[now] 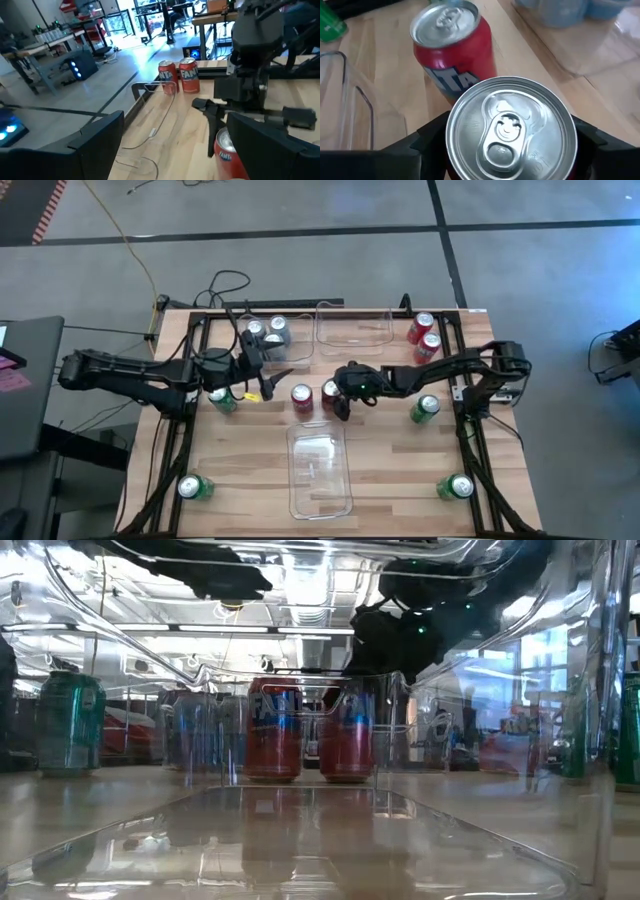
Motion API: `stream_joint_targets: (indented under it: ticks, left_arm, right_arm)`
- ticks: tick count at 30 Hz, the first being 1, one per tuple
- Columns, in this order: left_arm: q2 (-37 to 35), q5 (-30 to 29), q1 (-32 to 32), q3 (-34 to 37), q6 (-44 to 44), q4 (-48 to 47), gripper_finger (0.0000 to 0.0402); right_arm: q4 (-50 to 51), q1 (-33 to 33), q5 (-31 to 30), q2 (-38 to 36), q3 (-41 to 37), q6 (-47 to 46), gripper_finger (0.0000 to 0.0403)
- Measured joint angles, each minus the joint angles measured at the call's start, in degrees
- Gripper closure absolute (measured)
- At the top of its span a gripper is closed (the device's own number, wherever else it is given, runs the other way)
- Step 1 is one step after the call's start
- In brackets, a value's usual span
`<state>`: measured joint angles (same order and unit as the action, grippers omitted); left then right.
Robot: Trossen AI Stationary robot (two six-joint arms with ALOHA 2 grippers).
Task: Sort soda cans
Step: Put the bottom right red soda can into the top right transparent bin
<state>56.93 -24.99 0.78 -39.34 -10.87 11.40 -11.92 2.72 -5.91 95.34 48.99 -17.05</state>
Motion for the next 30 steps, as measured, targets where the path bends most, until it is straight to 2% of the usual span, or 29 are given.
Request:
stream_joint_targets:
  ticks: [4, 10, 19, 24, 30]
  left_arm:
    - [-0.42, -0.91, 0.04, -1.28, -1.97, 0.09, 0.0056]
    - [-1.84, -1.74, 0.04, -1.98, -1.74, -1.62, 0.0056]
    - [-5.16, -1.67, 0.04, -1.98, 0.07, -4.83, 0.0056]
    - [-5.36, -1.67, 0.07, -1.98, 0.23, -5.4, 0.0056]
    - [-5.34, -1.67, 0.07, -1.98, 0.21, -5.57, 0.0056]
  right_arm:
    - [4.19, -0.04, -0.08, -2.95, -0.08, -0.44, 0.0112]
    - [3.61, 1.95, -2.67, -10.4, -0.07, 2.31, 0.0112]
    - [1.63, 11.28, -3.54, -18.9, 0.04, 4.03, 0.0109]
    - [0.97, 18.4, -4.16, -17.24, 2.27, 5.55, 0.0109]
    - [0.62, 23.87, -3.86, -9.12, 7.07, 5.56, 0.0108]
